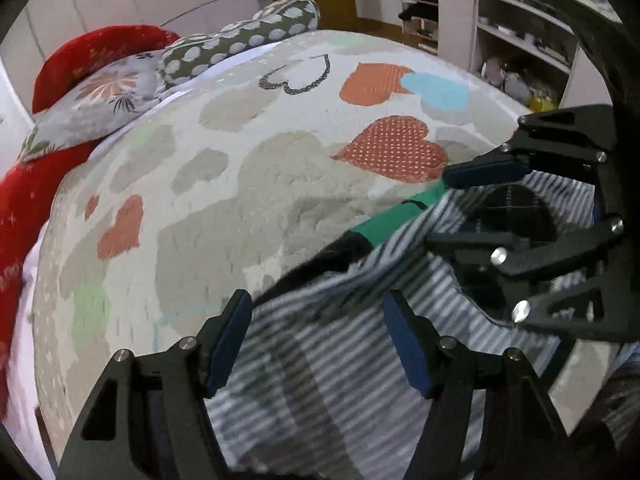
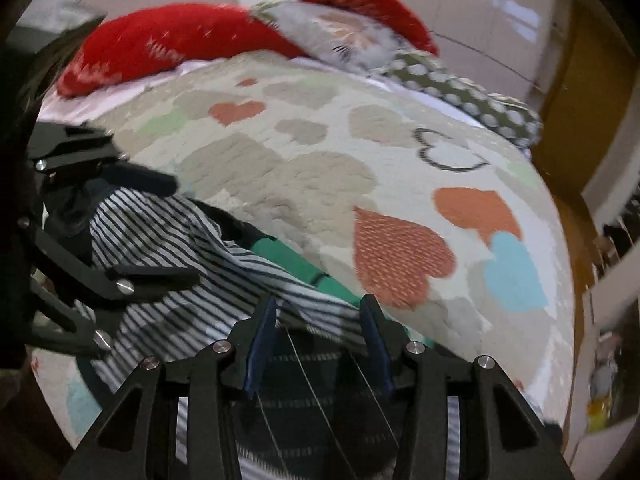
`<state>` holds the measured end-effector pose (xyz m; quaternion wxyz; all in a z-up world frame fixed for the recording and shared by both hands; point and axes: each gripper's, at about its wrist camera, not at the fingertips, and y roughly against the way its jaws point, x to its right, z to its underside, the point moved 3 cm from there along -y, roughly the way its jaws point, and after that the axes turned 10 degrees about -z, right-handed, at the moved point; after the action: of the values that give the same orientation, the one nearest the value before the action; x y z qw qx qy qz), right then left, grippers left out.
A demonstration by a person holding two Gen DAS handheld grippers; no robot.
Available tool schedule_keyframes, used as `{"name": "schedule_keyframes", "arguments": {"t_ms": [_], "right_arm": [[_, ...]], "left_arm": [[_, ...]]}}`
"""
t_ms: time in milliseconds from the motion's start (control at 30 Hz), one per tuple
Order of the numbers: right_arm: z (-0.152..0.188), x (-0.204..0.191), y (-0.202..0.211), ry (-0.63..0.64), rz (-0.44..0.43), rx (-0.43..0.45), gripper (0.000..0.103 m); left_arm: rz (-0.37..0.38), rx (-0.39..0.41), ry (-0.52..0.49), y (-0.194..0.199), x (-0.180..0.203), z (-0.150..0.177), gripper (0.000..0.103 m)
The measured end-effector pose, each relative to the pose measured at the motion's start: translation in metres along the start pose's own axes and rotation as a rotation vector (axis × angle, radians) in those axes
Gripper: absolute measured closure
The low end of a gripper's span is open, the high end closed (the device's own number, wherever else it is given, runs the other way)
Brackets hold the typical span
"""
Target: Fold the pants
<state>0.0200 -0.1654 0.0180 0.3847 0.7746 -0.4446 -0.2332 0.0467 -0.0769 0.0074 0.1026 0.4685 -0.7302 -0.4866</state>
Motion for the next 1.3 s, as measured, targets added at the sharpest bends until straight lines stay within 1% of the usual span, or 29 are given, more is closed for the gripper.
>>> {"name": "schedule_keyframes", "arguments": {"t_ms": [33,67,100,133,167,200,267,333,433,500,567,600,633,667,700,733,800,833,867,900,933,967,1033,1067,1100,1133,1167,1267,1300], "right_arm": [[-0.002,0.000,-0.006,0.014,0.004,-0.009,0.058],[-0.003,-0.001,-0.010,0.025,0.005,-0.016,0.061],[-0.003,-0.001,-0.016,0.032,-0.004,-0.033,0.076],[-0.003,-0.001,-0.019,0.025,-0.028,-0.051,0.084],[-0.004,0.001,-0.020,0.010,-0.036,-0.050,0.089],[-0.005,0.002,-0.019,0.000,-0.044,-0.045,0.093],[-0.007,0.008,-0.013,-0.038,-0.065,-0.025,0.095],[-0.010,0.014,-0.006,-0.078,-0.088,-0.003,0.096],[-0.018,0.024,-0.003,-0.132,-0.113,0.016,0.097],[-0.023,0.031,-0.010,-0.156,-0.099,0.018,0.096],[-0.023,0.037,-0.023,-0.194,-0.115,-0.006,0.094],[-0.021,0.040,-0.033,-0.210,-0.104,-0.035,0.090],[-0.019,0.040,-0.036,-0.214,-0.095,-0.040,0.087],[-0.019,0.040,-0.035,-0.217,-0.086,-0.032,0.085],[-0.019,0.040,-0.030,-0.222,-0.075,-0.023,0.080],[-0.019,0.040,-0.021,-0.229,-0.058,-0.008,0.077],[-0.016,0.040,0.001,-0.242,-0.036,0.051,0.077],[-0.012,0.039,0.013,-0.263,-0.036,0.075,0.077],[-0.009,0.039,0.019,-0.281,-0.047,0.083,0.077],[-0.001,0.037,0.027,-0.311,-0.082,0.096,0.077],[0.006,0.035,0.031,-0.340,-0.113,0.104,0.077],[0.016,0.033,0.031,-0.370,-0.141,0.104,0.077],[0.033,0.027,0.026,-0.401,-0.195,0.098,0.077],[0.041,0.028,0.022,-0.414,-0.196,0.087,0.077],[0.050,0.031,0.018,-0.434,-0.181,0.084,0.077],[0.057,0.036,0.019,-0.453,-0.179,0.102,0.082],[0.065,0.044,0.023,-0.484,-0.190,0.137,0.082],[0.088,0.071,0.042,-0.587,-0.090,0.197,0.083],[0.093,0.080,0.047,-0.616,-0.040,0.207,0.083]], "left_arm": [[0.010,-0.010,-0.003,-0.005,0.001,-0.002,0.046],[0.023,-0.030,-0.005,-0.011,0.001,-0.004,0.063],[0.035,-0.040,0.002,-0.015,0.002,-0.004,0.074],[0.049,-0.043,0.017,-0.017,0.001,-0.005,0.090],[0.064,-0.042,0.038,-0.017,-0.001,-0.005,0.095],[0.085,-0.036,0.069,-0.015,-0.005,-0.007,0.095],[0.113,-0.024,0.108,-0.010,-0.012,-0.009,0.096],[0.126,-0.022,0.133,-0.009,-0.017,-0.012,0.096],[0.102,-0.040,0.159,-0.018,-0.023,-0.017,0.096],[0.072,-0.076,0.187,-0.033,-0.025,-0.017,0.090],[0.054,-0.089,0.204,-0.040,-0.026,-0.015,0.079],[0.047,-0.088,0.215,-0.039,-0.027,-0.015,0.078],[0.046,-0.091,0.223,-0.035,-0.029,-0.015,0.073],[0.044,-0.092,0.232,-0.029,-0.031,-0.014,0.066],[0.038,-0.083,0.243,-0.022,-0.034,-0.013,0.065],[0.035,-0.066,0.259,-0.013,-0.037,-0.012,0.065],[0.055,-0.039,0.300,0.007,-0.041,-0.005,0.064],[0.075,-0.031,0.319,0.014,-0.042,-0.001,0.063],[0.101,-0.023,0.338,0.019,-0.041,0.004,0.060],[0.138,-0.020,0.361,0.023,-0.038,0.012,0.058],[0.154,-0.024,0.374,0.023,-0.035,0.017,0.054],[0.167,-0.034,0.387,0.020,-0.032,0.023,0.054],[0.153,-0.089,0.407,0.003,-0.026,0.038,0.054],[0.153,-0.094,0.427,-0.004,-0.026,0.043,0.054],[0.161,-0.046,0.451,-0.005,-0.026,0.047,0.053],[0.164,-0.019,0.454,-0.003,-0.026,0.049,0.051],[0.158,-0.010,0.443,-0.002,-0.024,0.049,0.051],[0.146,-0.012,0.443,-0.002,-0.022,0.048,0.050],[0.149,-0.013,0.452,-0.002,-0.022,0.048,0.049]]}}
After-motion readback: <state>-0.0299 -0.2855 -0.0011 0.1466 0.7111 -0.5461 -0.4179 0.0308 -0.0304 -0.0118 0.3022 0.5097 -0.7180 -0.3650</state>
